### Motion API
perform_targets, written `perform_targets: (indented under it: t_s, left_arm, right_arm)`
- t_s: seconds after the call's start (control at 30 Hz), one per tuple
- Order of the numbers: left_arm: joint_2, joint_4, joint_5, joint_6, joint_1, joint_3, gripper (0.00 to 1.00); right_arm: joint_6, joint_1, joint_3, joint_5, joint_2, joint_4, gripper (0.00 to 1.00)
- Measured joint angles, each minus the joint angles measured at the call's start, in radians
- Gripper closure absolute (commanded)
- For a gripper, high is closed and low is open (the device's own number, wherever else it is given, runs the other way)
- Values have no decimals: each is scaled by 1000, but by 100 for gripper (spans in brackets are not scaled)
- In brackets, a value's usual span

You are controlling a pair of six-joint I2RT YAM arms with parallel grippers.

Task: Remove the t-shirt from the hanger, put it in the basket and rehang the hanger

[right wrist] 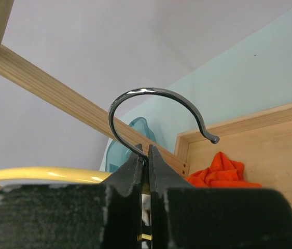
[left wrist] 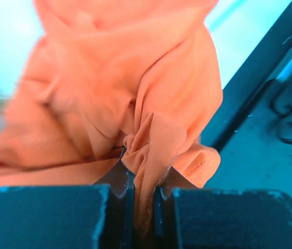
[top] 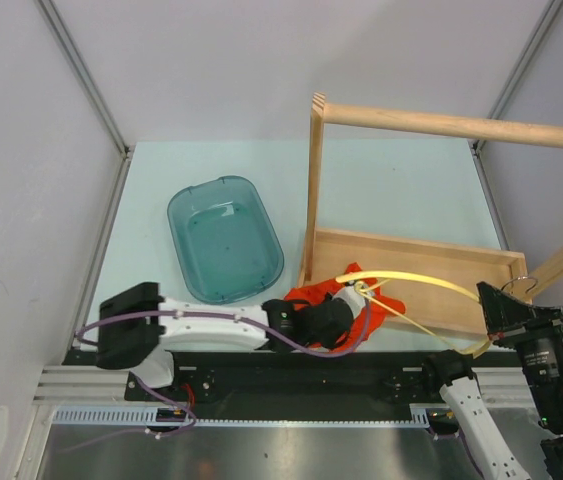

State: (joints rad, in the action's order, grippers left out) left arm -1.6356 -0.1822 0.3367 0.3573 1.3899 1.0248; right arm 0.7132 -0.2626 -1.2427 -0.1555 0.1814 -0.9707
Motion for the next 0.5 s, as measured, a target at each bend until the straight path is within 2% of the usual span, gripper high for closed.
perform_targets:
  t_s: [0.23,0.4,0.5]
  left_arm:
    - [397,-77,-30,10,-108,-109,100]
    - [672,-160,-108,18,-305,-131,100]
    - [779,-219,-131,15,-411,-109,100]
  right_arm:
    - [0,-5,37,0,0,4,100]
    - [5,-6,63,10,0,24,100]
    - [12,-6,80,17,0,32,100]
